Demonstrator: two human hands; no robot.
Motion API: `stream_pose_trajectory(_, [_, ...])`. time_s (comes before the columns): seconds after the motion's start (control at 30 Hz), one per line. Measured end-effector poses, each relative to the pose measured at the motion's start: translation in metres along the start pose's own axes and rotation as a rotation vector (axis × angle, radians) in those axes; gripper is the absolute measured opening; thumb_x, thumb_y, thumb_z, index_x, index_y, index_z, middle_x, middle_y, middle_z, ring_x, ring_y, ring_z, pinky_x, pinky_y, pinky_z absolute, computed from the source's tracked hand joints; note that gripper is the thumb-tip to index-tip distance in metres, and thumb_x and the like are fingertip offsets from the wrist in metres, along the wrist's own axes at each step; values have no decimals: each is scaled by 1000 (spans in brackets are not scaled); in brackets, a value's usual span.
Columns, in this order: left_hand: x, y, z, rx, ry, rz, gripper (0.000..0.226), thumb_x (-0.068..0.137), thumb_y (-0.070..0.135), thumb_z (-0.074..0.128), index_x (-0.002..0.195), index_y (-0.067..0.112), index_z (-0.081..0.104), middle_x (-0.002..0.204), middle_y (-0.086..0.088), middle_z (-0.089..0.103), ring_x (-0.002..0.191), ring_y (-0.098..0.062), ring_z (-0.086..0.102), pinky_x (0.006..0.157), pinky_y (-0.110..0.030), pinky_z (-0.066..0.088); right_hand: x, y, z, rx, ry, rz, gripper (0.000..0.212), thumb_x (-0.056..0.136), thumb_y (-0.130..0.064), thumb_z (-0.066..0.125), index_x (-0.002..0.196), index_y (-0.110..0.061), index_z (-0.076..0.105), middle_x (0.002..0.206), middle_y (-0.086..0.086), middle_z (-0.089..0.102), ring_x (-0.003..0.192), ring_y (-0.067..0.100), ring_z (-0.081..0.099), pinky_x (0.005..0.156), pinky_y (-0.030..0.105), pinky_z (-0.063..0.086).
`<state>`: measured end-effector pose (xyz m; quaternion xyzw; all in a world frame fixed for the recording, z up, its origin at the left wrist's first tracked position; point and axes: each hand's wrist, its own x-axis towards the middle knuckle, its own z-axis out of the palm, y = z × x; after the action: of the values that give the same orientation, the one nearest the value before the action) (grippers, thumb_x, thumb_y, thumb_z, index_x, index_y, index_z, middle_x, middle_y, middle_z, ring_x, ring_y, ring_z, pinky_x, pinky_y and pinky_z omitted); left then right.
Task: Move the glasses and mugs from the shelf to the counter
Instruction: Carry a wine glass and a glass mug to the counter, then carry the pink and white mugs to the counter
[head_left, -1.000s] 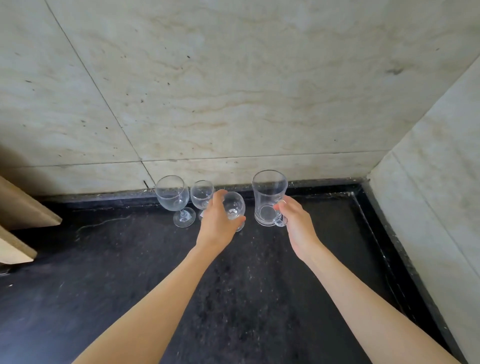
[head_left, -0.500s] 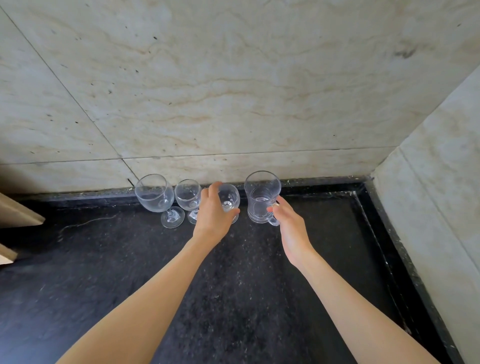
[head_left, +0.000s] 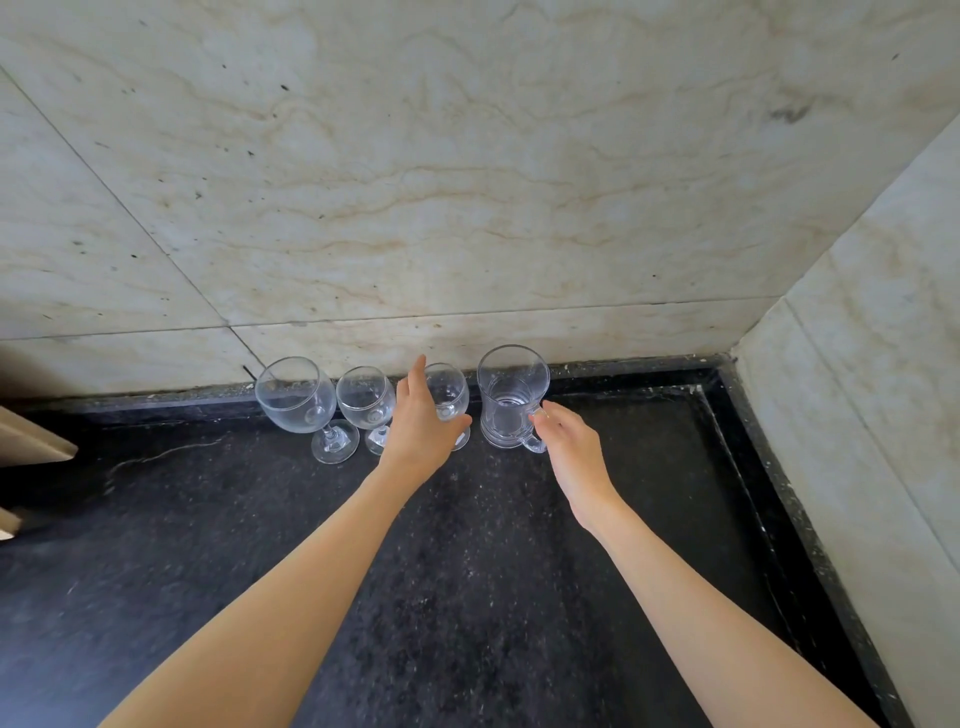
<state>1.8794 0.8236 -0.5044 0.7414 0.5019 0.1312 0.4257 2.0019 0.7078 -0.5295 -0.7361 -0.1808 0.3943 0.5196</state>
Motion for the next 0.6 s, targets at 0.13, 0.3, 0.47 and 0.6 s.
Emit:
stream_pose_trajectory(0.13, [-13,7,-8,9,-1,24,92,85,16,65,149,19,0,155,-10,18,137,-26,29,88,-24,29,-11,-11,-10,-214,37,-139,30,93,-29,50,122,-21,51,140,-1,44,123,9,43,98,22,31])
stream_pose_trajectory(0.3, [-44,25,-36,81,-3,91,82,88,33,59,149,17,6,155,-10,16,111,-15,44,94,-29,31,-37,-56,-24,-526,74,-462,41,93,-31,49,131,-17,45,143,0,41,135,19,35,112,36,26])
stream_pose_trajectory(0.47, [-73,54,-89,425,123,274,73,93,48,41,149,23,4,160,-6,3,146,-27,2,116,-46,9,-65,-124,-24,-925,51,-651,68,91,-53,37,147,-23,14,159,-1,7,146,17,2,115,52,-2])
stream_pose_trajectory(0.6, [-106,79,-159,691,359,375,70,92,55,29,148,32,-4,160,0,-7,145,-25,-15,115,-52,-9,-103,-192,-9,-1147,79,-850,84,84,-67,35,147,-30,-7,159,-3,-11,145,17,-12,112,58,-8])
